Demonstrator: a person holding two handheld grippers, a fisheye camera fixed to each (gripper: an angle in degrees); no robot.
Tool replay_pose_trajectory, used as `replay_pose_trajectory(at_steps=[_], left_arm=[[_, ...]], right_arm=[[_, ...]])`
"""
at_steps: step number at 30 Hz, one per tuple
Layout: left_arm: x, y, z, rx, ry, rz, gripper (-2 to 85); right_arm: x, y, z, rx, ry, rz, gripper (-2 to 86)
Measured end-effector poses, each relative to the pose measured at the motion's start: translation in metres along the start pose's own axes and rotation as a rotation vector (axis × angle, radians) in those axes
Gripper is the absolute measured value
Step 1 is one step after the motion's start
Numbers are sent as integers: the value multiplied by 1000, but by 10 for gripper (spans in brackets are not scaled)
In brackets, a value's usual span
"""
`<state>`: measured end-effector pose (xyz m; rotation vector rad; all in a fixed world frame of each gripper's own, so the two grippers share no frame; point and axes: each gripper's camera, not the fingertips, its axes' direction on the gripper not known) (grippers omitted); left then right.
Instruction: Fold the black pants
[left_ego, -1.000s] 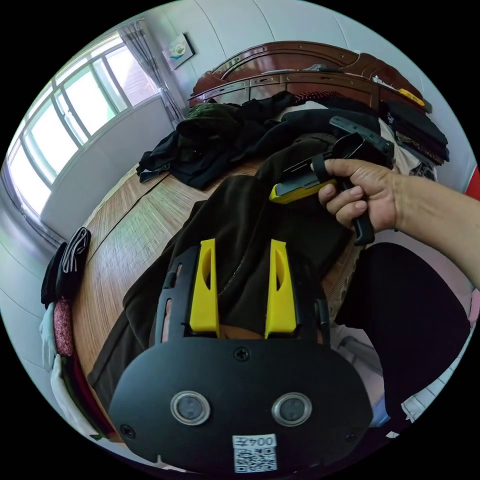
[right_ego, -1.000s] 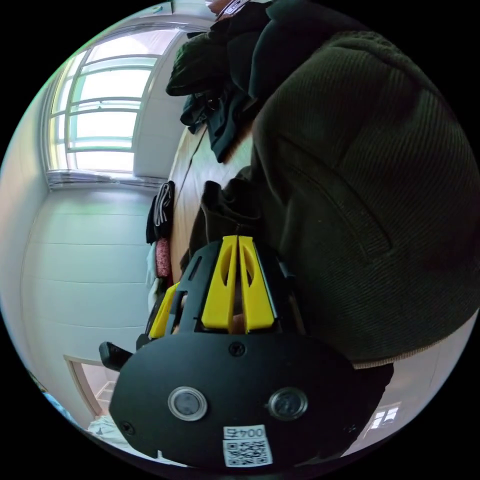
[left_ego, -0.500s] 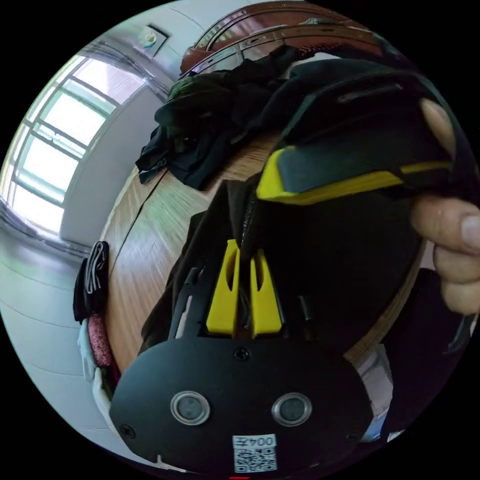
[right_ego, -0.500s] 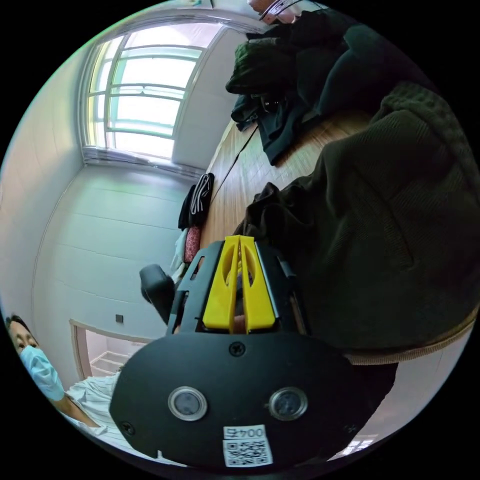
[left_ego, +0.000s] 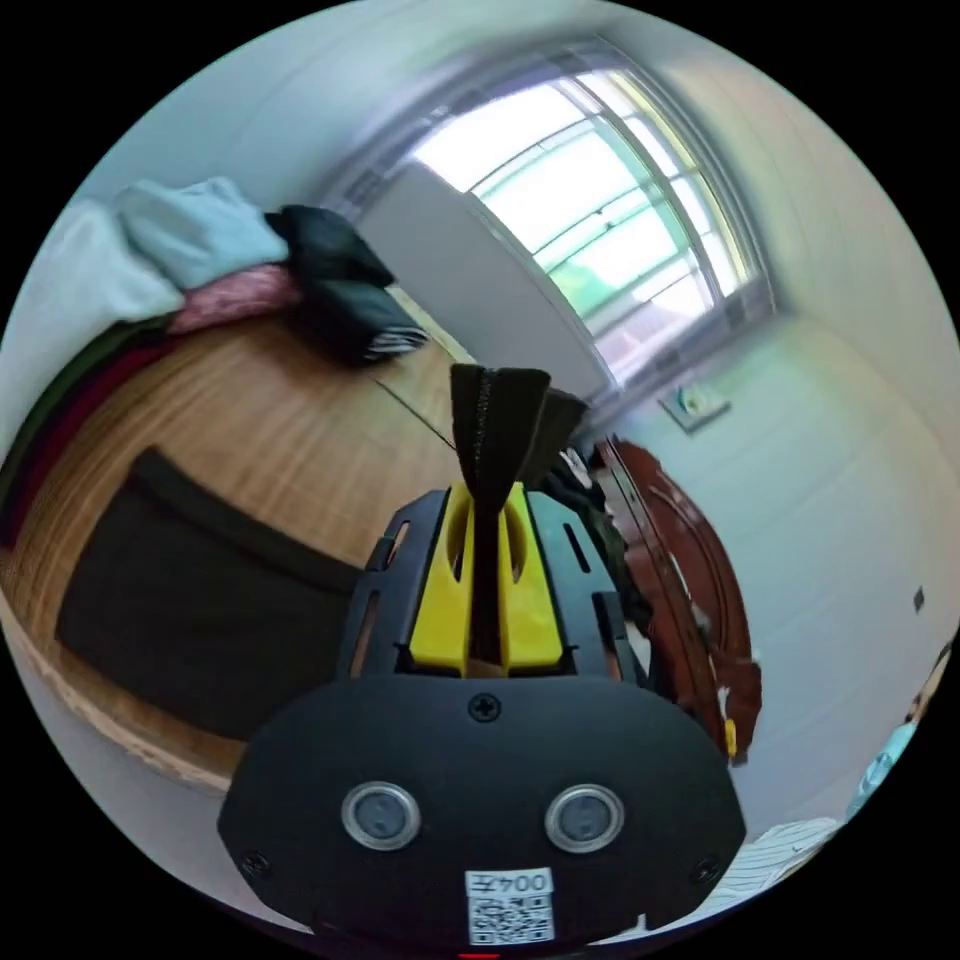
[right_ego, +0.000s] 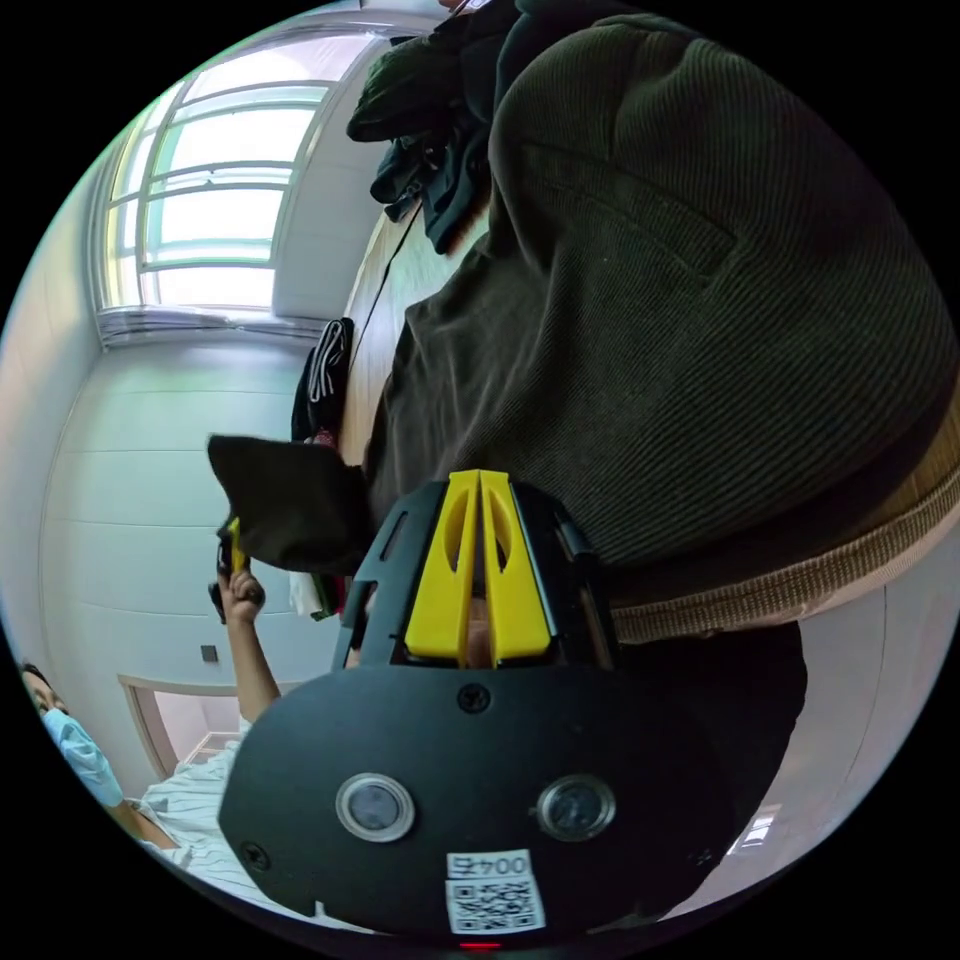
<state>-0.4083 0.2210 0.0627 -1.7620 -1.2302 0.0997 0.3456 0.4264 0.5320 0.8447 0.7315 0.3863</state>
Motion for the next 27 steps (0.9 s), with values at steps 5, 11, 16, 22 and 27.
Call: replay_pose_trajectory(at_steps=[5,11,16,22,27], left_arm=[[-210,-13,-123,134,-35,-383,55],[-308,1,-194,279,218,-591,54],[-303,-26,-226,239,246,-545,34],[-268,-82,-281,134,21,-446,28],[-297,-83,-340,234,89,-521,31]], right_arm=[[-30,9,8,9,81,2,-2],[-92,29,30,-19,229,-88,20],[-154,57,70,-52,252,-194,13],[-221,102,127,-116,171,-276,1],[-276,149,155,-122,71,-465,29]])
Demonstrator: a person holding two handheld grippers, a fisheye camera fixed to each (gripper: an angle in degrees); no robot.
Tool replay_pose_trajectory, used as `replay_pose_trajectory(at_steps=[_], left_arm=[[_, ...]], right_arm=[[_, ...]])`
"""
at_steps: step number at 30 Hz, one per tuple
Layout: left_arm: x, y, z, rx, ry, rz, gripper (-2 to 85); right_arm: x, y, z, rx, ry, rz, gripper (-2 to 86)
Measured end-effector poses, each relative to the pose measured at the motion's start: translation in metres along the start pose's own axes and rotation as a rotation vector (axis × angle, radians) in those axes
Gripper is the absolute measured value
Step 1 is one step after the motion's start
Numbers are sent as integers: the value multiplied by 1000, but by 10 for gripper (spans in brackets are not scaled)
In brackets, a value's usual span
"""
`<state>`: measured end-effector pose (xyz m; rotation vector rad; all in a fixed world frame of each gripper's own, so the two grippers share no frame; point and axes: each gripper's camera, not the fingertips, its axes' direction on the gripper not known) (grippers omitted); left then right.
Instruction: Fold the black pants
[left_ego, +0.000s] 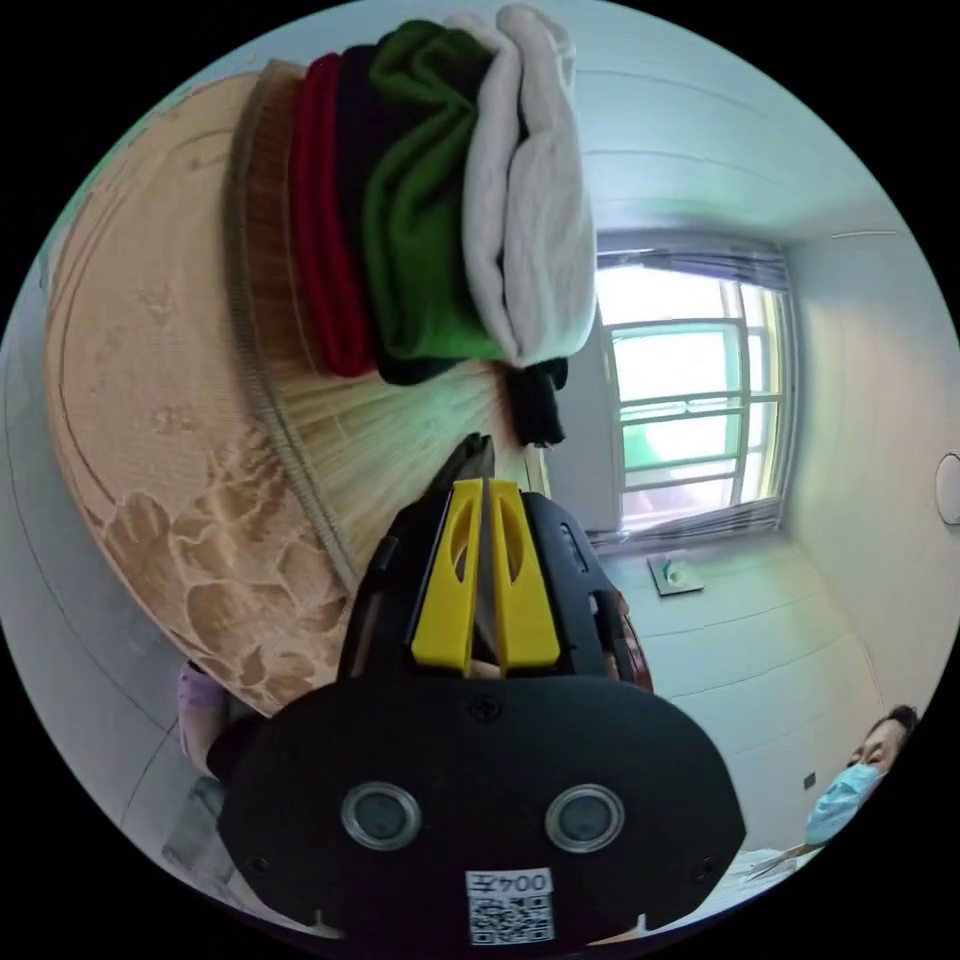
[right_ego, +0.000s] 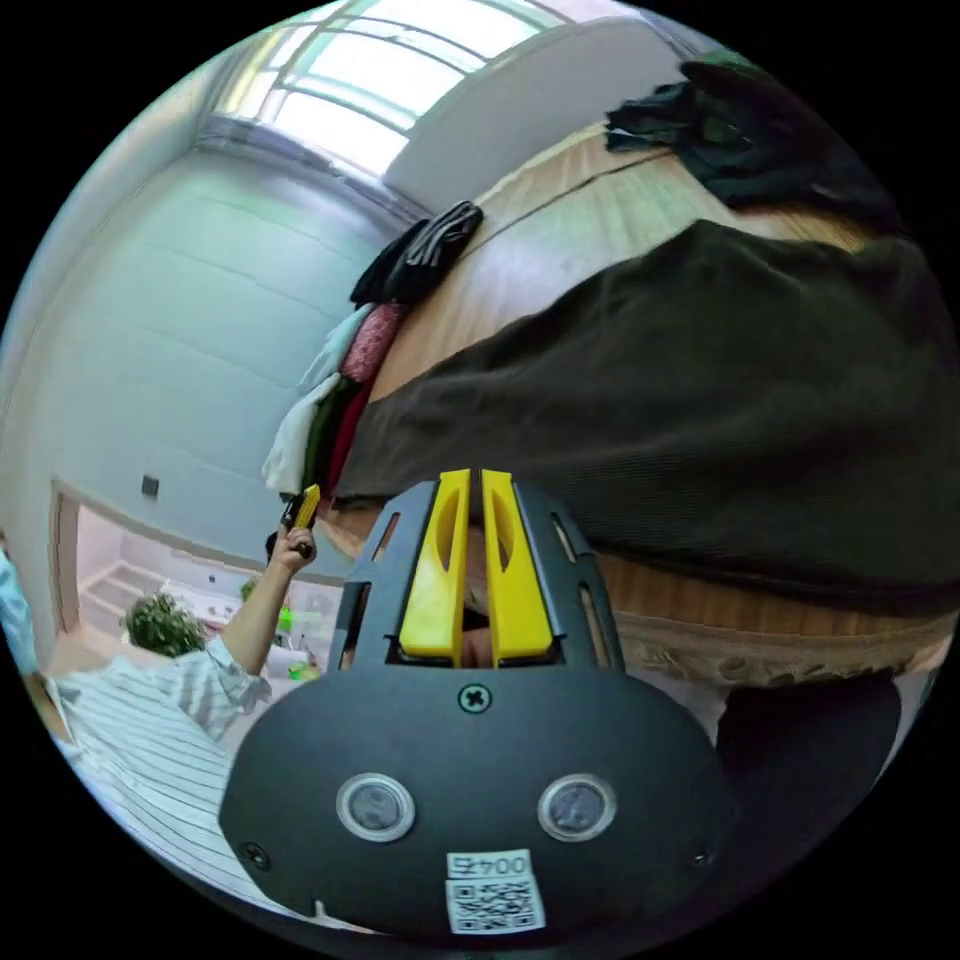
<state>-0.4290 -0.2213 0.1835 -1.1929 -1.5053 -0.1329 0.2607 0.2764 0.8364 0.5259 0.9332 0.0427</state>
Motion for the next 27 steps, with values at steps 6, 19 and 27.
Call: replay_pose_trajectory(at_steps=[6,19,27], left_arm=[[36,-5,-21,-97,-140,70,65],[80,-2,-10,-56,-235,-20,101],[106,-15,-1,-74,-299,7,43]], right_arm=[[-103,6,53,-55,59,-256,68],[-258,27,131,-92,375,-700,100],[-311,21,180,-198,473,-898,78]])
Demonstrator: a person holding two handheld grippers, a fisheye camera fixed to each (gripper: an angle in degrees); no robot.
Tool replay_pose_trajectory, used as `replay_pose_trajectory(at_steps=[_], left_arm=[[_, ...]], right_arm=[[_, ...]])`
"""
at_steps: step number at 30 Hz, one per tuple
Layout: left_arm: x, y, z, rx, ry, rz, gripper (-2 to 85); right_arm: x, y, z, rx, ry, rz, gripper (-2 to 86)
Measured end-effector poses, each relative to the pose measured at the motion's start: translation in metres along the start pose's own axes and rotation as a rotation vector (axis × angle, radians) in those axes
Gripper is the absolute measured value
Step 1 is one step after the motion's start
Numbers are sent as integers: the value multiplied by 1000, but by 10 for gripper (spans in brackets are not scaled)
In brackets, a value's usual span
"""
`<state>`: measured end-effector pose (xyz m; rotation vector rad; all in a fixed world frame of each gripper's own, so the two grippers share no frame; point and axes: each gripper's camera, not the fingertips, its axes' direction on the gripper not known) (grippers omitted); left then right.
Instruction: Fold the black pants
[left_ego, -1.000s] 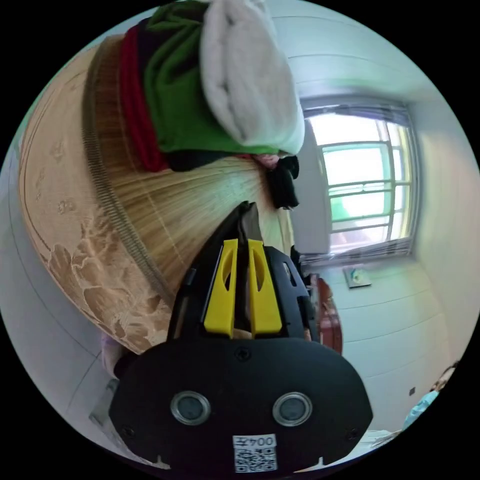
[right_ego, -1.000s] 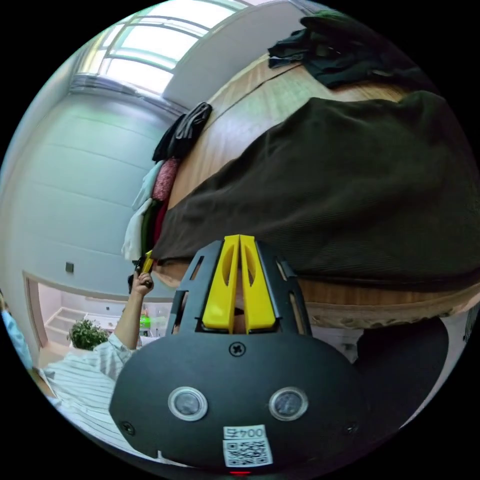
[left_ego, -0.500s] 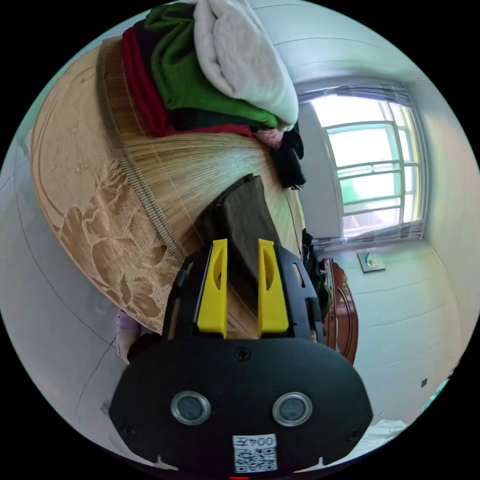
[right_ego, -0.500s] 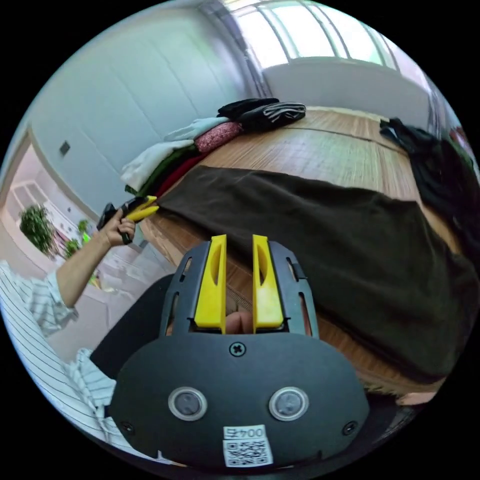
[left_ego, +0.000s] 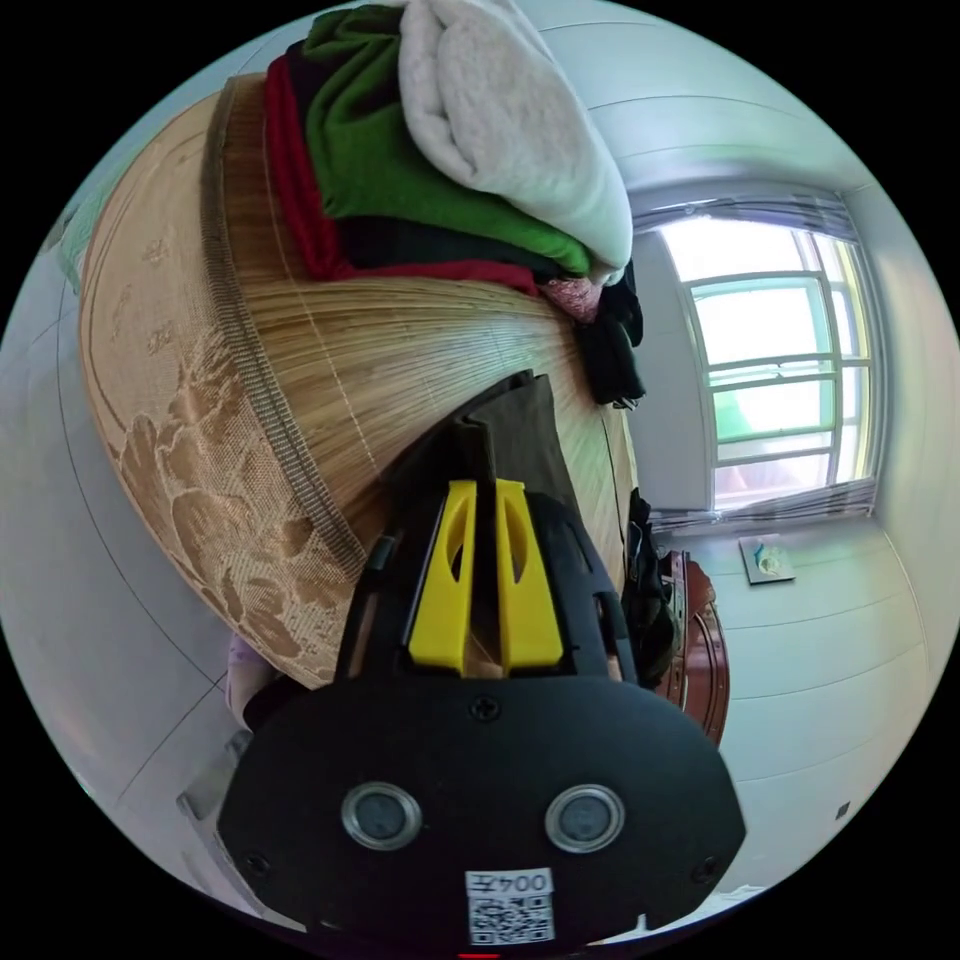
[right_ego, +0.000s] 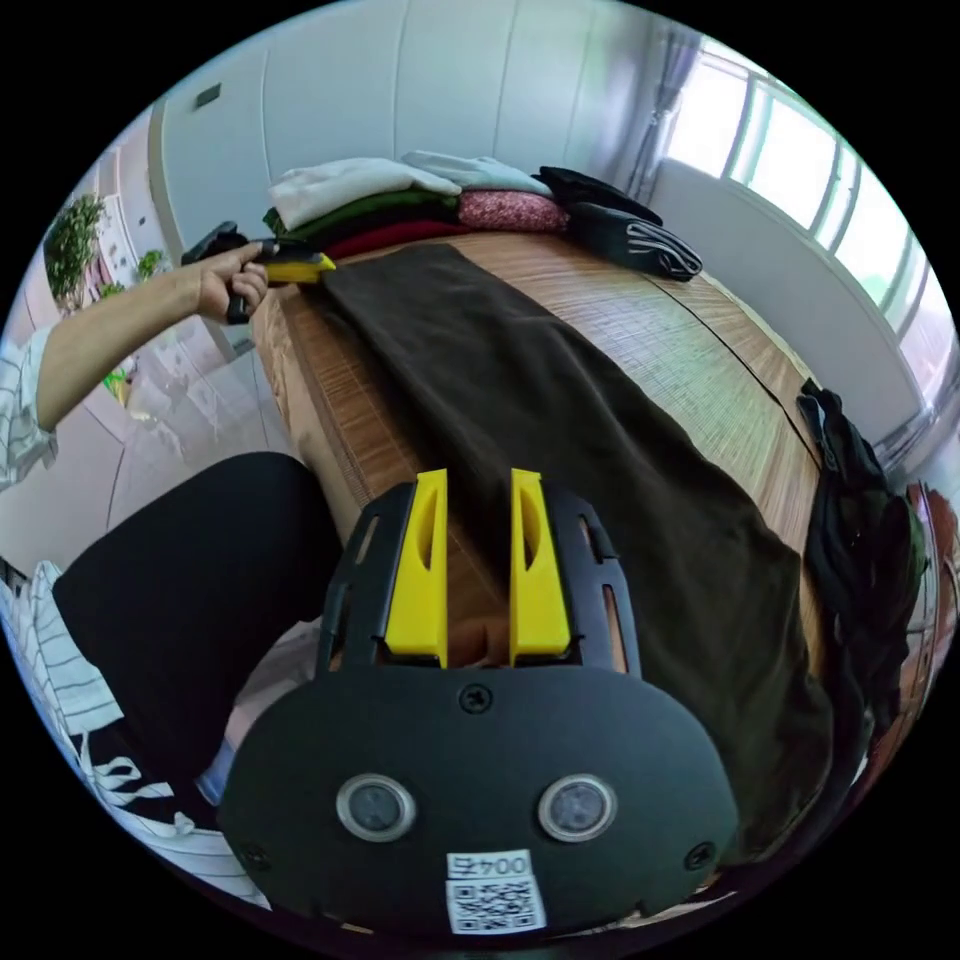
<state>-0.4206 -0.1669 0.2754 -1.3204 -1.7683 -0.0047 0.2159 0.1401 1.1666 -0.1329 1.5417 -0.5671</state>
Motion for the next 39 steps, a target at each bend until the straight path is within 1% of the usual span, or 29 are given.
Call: replay_pose_trajectory(at_steps=[1,3,7,10,12,14,15,16,17,19,21,24,26,28,31,34,36,39], left_arm=[[5,-1,-2,1,-6,12,39],[15,-2,-6,4,-13,30,34],[46,-6,-24,15,43,75,30],[56,-2,-39,27,17,124,32],[38,-2,-34,-9,-19,94,34],[1,-1,-22,-71,14,-1,37],[-7,0,-22,-68,38,-28,38],[-17,3,-29,-30,122,-47,41],[-19,5,-38,10,151,-42,46],[-20,6,-52,47,147,-19,58],[-19,6,-64,74,134,3,70],[-2,1,-67,78,41,86,96],[23,-4,-51,20,-87,169,118],[37,-3,-37,-24,-174,195,125],[34,4,-25,-37,-148,123,128],[25,14,-18,-11,-130,70,124],[23,17,-12,1,-119,70,119],[32,18,3,-18,-147,128,86]], right_arm=[[-3,-10,3,-23,19,-26,52],[-2,-24,4,-45,10,-29,32],[2,-49,-18,-1,4,-23,16],[-3,-57,-31,22,-25,-33,16],[-10,-60,-20,-26,-63,-44,21],[-21,-63,2,-105,-74,-47,33],[-22,-64,3,-109,-80,-34,36],[-20,-68,0,-98,-95,-1,42],[-17,-72,-6,-79,-117,33,47],[-11,-77,-18,-41,-148,73,49],[-7,-82,-28,9,-171,126,50],[-1,-96,-35,101,-228,216,51],[-1,-113,-31,134,-280,271,48],[-1,-121,-28,154,-337,325,47],[-9,-127,-25,190,-421,386,57],[-27,-130,-25,209,-446,372,76],[-38,-134,-24,211,-461,354,82],[-59,-148,-21,188,-429,301,93]])
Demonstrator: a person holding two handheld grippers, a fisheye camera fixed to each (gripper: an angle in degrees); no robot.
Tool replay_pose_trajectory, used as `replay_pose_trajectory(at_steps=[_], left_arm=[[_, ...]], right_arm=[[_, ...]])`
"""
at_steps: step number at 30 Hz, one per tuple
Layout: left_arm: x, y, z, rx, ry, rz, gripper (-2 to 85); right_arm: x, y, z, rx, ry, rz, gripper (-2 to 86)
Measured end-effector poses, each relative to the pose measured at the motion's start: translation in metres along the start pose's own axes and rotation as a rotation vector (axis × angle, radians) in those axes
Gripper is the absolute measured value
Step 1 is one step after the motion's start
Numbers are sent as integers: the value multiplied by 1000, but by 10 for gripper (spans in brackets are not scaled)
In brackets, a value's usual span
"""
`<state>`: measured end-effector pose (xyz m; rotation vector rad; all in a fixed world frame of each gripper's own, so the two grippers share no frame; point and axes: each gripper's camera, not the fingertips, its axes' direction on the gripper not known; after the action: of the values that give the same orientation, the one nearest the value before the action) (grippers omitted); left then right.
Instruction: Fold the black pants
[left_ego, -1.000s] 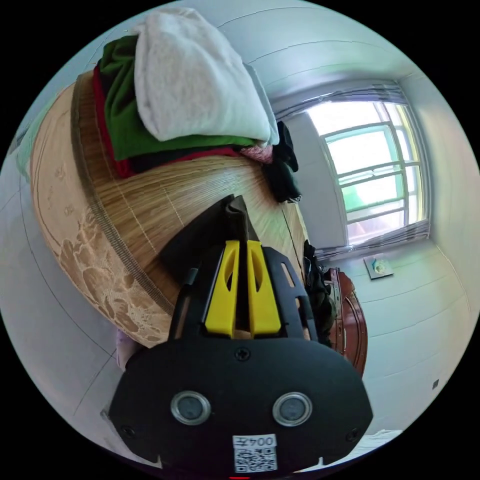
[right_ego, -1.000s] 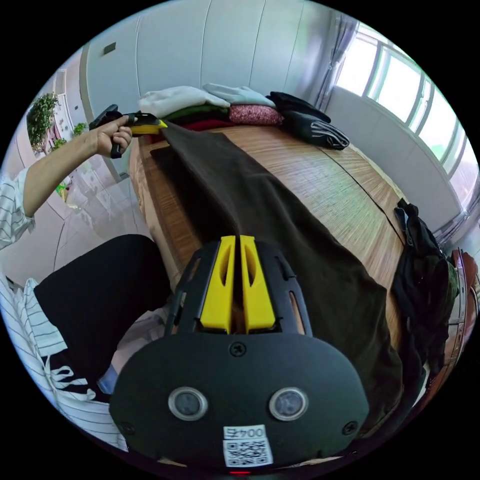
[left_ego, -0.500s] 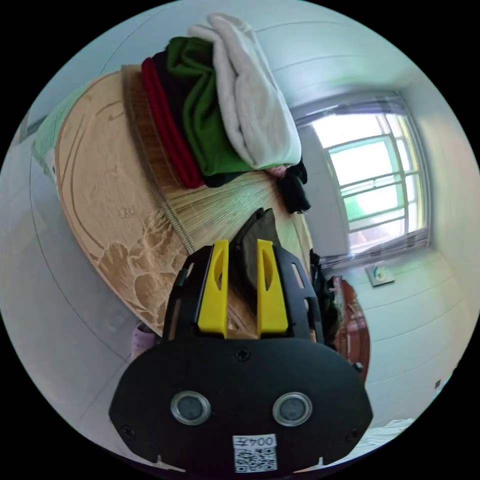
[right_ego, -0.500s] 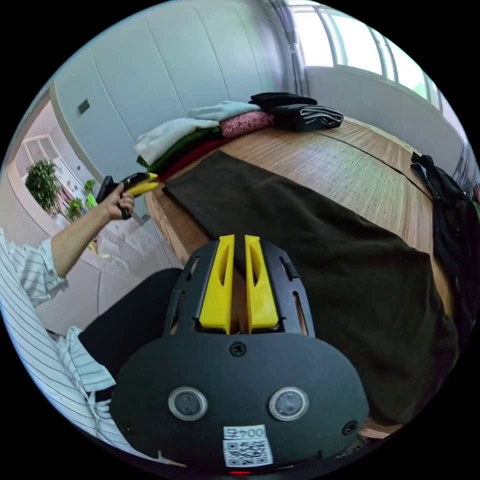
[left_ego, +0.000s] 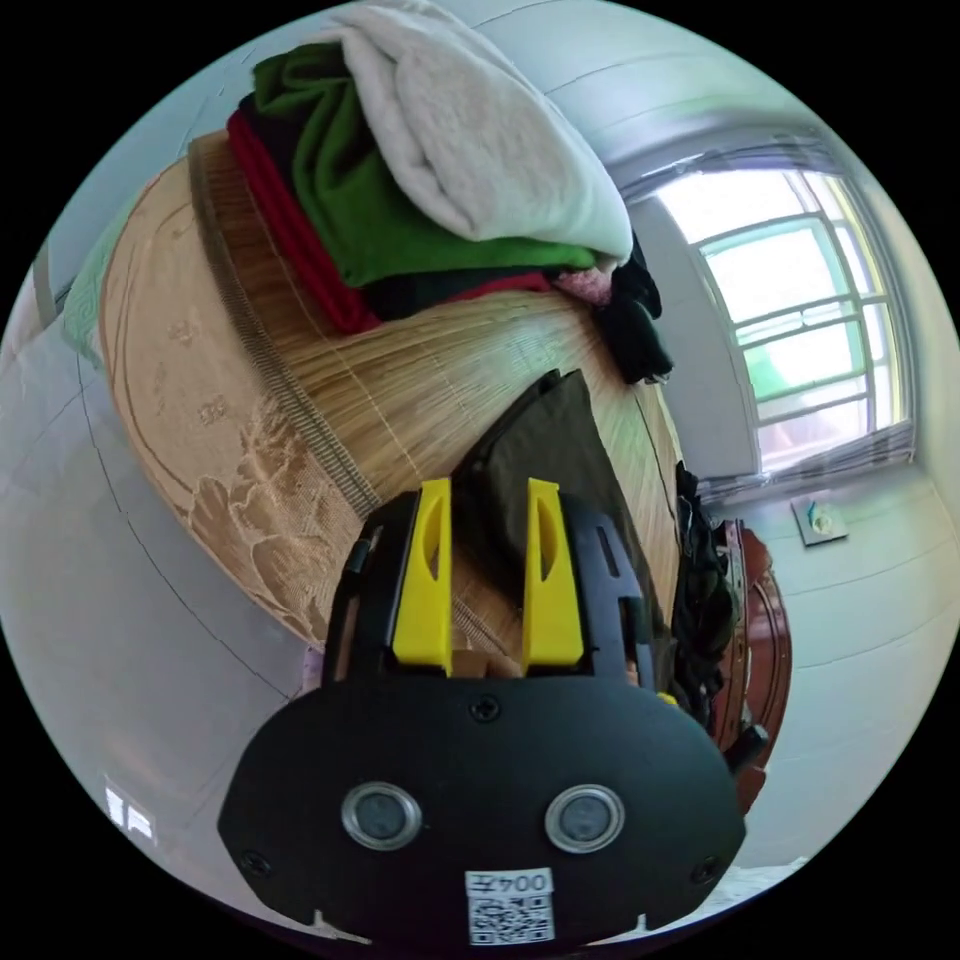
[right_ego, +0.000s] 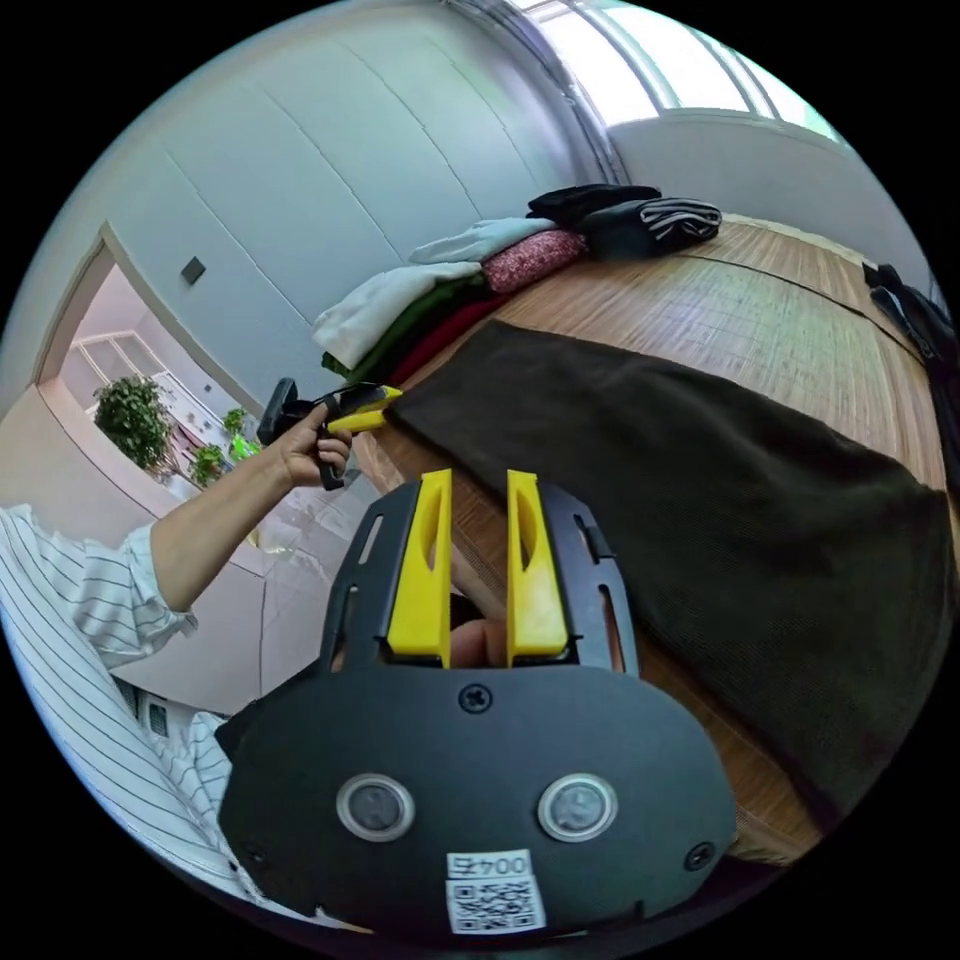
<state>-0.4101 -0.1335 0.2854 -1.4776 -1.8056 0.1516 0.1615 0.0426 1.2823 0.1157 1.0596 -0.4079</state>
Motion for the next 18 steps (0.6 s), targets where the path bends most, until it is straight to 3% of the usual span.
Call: replay_pose_trajectory(at_steps=[3,9,13,18], left_arm=[[11,2,8,-34,-23,37,62],[24,0,4,-53,124,18,62],[27,-3,16,-124,168,26,65],[18,2,25,-137,212,58,75]], right_arm=[[-31,-15,16,-7,63,-99,106],[-124,-65,71,22,167,-392,128],[-181,-95,142,-69,256,-566,143],[-209,-107,201,-113,508,-617,44]])
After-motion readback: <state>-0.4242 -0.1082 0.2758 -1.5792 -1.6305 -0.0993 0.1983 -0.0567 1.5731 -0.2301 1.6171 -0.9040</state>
